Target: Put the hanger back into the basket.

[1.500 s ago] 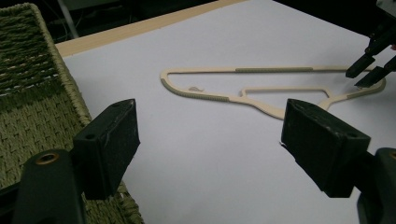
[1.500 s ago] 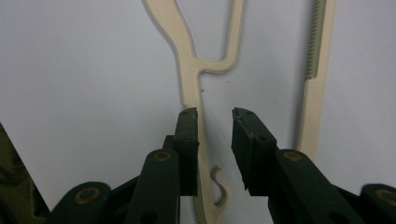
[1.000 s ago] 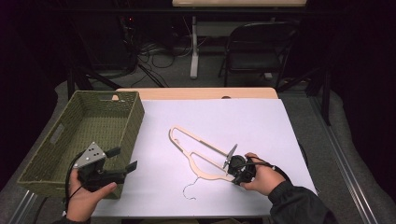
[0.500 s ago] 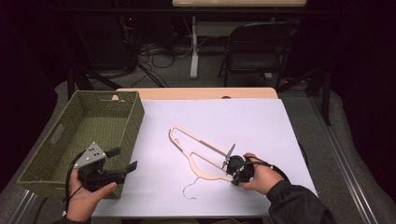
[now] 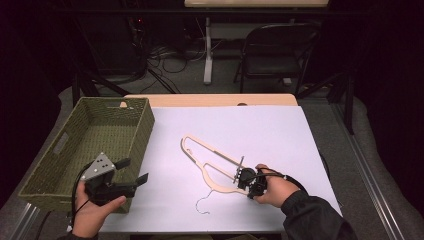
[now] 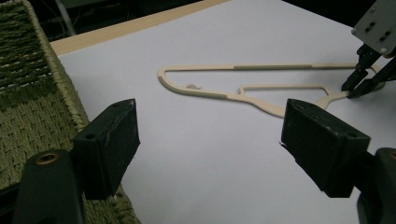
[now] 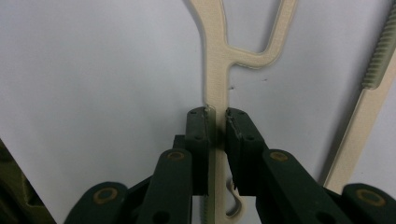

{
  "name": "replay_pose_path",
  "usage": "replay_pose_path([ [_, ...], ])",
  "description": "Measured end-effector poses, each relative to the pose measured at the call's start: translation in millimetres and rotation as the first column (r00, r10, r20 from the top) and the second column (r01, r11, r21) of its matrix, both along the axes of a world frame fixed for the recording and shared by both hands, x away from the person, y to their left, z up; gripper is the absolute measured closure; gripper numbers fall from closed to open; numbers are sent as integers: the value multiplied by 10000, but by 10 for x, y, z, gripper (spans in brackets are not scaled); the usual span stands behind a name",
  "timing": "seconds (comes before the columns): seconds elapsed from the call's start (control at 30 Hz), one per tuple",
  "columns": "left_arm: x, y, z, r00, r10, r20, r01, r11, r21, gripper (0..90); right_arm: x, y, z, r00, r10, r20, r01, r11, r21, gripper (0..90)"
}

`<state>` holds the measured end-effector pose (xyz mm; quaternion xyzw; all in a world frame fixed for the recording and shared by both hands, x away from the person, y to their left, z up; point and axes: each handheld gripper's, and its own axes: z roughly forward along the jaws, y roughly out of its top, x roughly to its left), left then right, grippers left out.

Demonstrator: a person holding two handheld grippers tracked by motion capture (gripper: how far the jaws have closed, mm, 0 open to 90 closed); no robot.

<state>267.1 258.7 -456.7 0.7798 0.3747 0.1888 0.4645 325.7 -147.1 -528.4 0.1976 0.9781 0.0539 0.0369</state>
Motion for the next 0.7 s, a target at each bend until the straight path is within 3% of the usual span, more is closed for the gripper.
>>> replay_pose_path([
  [0.17,2,4,1,10000,7,30,-7,10000,-44,195,7,-12,13,9999,105,-78,-106,9999,-32,799],
  [0.3,3,10,7,10000,51,70,-51,10000,-56,195,3,-53,13,10000,63,-14,-62,9994,343,801],
  [0.7,-3,1,8,9999,60,94,-59,10000,-53,197,-15,-114,63,9996,60,271,-81,9971,760,803],
])
